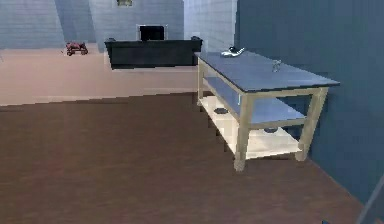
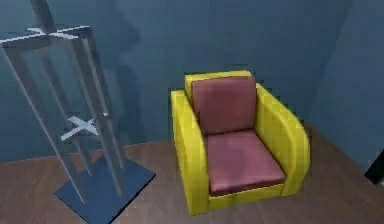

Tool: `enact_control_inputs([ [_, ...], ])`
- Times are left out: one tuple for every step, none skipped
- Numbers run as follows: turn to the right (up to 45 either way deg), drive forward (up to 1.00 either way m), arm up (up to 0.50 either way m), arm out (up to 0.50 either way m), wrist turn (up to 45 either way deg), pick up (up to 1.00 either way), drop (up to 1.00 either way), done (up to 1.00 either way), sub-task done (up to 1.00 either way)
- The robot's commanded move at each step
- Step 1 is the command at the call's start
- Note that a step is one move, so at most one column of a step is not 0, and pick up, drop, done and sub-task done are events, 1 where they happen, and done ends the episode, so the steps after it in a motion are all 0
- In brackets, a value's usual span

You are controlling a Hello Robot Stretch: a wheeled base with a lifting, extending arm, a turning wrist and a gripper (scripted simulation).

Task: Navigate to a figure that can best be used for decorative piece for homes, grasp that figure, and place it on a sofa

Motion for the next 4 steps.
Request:
enact_control_inputs([
  [0.0,1.00,0.00,0.00,0.0,0.00,0.00,0.00,0.00],
  [-3.0,0.00,0.00,0.00,0.0,0.00,0.00,0.00,0.00],
  [0.0,1.00,0.00,0.00,0.0,0.00,0.00,0.00,0.00],
  [0.0,0.10,0.00,0.00,0.0,0.00,0.00,0.00,0.00],
])
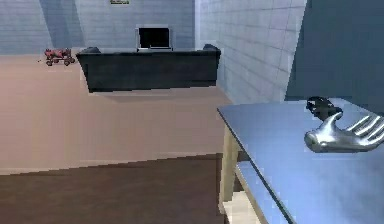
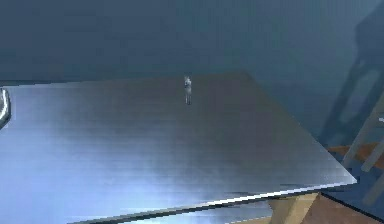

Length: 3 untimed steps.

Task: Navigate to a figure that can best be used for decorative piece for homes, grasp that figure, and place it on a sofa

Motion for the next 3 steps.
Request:
enact_control_inputs([
  [-45.0,0.00,0.00,0.00,0.0,0.00,0.00,0.00,0.00],
  [45.0,0.00,0.00,0.00,0.0,0.00,0.00,0.00,0.00],
  [9.0,0.00,0.00,0.00,0.0,0.00,0.00,0.00,0.00],
])
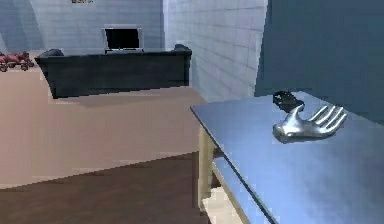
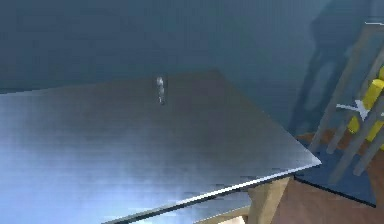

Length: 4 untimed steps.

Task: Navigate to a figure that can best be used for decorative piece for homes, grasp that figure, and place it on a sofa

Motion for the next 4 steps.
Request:
enact_control_inputs([
  [0.0,0.30,0.00,0.00,0.0,0.00,0.00,0.00,0.00],
  [-42.0,0.00,0.00,0.00,0.0,0.00,0.00,0.00,0.00],
  [0.0,0.00,0.50,0.00,0.0,0.00,0.00,0.00,0.00],
  [0.0,0.00,0.38,0.00,0.0,0.00,0.00,0.00,0.00],
])
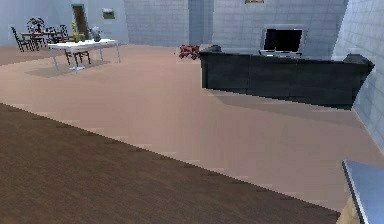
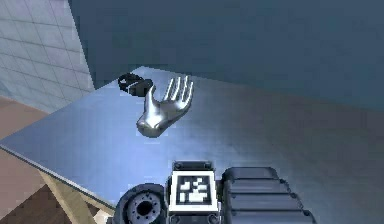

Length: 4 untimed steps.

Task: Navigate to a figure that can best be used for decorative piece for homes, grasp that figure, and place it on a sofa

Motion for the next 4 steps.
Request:
enact_control_inputs([
  [0.0,0.00,0.00,0.30,0.0,0.00,0.00,0.00,0.00],
  [0.0,0.00,0.00,0.00,45.0,0.00,0.00,0.00,0.00],
  [0.0,0.00,0.00,0.00,45.0,0.00,0.00,0.00,0.00],
  [0.0,0.00,0.00,0.00,45.0,0.00,0.00,0.00,0.00],
])
